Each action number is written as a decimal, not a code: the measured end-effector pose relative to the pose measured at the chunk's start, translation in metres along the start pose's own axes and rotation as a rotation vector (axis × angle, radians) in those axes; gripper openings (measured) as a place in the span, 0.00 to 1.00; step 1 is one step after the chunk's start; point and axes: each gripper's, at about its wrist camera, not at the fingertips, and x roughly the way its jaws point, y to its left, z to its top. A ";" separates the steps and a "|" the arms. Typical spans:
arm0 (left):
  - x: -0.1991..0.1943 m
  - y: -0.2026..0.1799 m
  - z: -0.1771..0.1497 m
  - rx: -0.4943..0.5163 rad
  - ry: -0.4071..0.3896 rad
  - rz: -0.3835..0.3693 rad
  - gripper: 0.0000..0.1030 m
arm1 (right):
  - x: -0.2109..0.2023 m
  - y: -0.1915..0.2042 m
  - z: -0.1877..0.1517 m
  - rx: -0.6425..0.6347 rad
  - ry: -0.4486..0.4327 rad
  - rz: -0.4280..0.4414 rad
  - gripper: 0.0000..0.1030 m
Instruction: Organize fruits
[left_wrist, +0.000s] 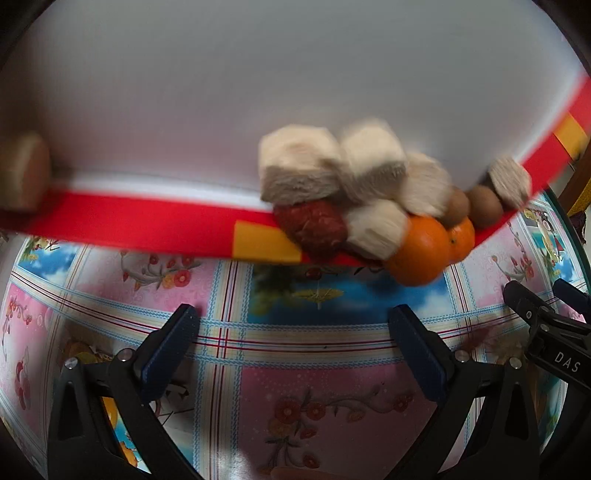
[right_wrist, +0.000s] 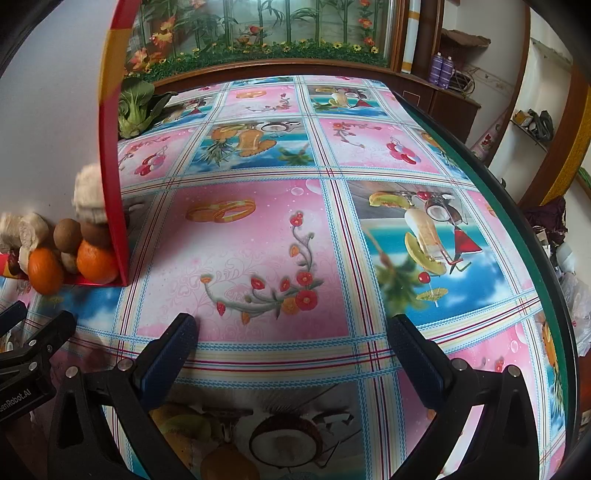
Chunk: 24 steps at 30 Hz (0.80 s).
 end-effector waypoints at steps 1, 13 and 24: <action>0.000 0.000 0.000 0.000 0.000 0.000 1.00 | 0.001 -0.001 0.000 0.000 0.000 0.000 1.00; 0.000 0.006 0.003 0.000 0.004 -0.001 1.00 | 0.000 0.001 0.001 0.000 0.002 0.000 1.00; 0.004 0.005 0.000 -0.001 0.001 -0.001 1.00 | 0.000 0.001 0.000 0.000 0.002 0.001 1.00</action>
